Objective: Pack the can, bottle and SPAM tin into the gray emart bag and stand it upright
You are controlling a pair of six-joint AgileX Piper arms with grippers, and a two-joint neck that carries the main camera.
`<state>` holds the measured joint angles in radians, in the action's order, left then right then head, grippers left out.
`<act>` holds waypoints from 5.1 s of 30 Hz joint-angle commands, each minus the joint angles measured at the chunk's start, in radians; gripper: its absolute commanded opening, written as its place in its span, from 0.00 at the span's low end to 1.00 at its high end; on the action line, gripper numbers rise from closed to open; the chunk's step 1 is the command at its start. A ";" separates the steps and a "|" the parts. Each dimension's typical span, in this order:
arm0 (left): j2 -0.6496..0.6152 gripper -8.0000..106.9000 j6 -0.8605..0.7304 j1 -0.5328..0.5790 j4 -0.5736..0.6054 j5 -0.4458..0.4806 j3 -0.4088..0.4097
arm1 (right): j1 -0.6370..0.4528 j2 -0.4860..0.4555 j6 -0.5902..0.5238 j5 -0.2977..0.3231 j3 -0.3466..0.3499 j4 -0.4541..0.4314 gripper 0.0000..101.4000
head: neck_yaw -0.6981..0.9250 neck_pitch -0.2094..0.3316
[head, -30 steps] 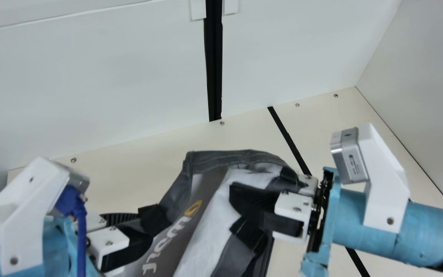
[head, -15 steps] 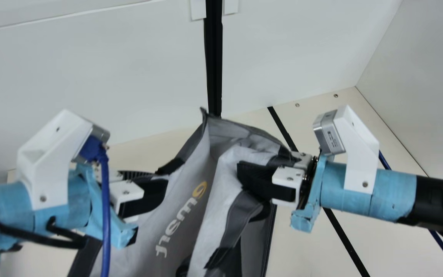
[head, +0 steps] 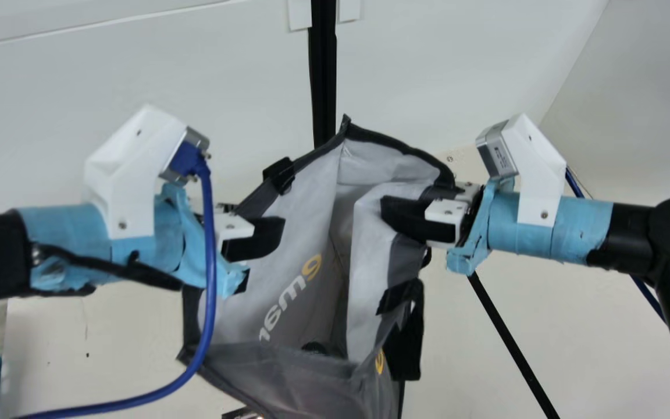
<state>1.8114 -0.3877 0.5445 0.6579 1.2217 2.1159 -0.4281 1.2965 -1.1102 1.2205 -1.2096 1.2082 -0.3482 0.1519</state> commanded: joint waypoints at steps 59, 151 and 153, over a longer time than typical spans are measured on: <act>0.242 0.73 0.025 -0.006 0.046 -0.011 0.315 | -0.042 0.128 -0.023 -0.004 -0.078 -0.032 0.00 | -0.001 0.023; -0.671 0.85 0.583 -0.181 -0.933 0.000 -0.686 | -0.042 0.128 -0.023 -0.004 -0.078 -0.035 0.00 | -0.001 0.023; -0.671 0.85 0.583 -0.181 -0.933 0.000 -0.686 | -0.042 0.128 -0.023 -0.004 -0.078 -0.035 0.00 | -0.001 0.023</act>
<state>1.1404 0.1949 0.3635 -0.2754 1.2217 1.4295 -0.4704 1.4245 -1.1337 1.2161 -1.2879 1.1729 -0.3467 0.1519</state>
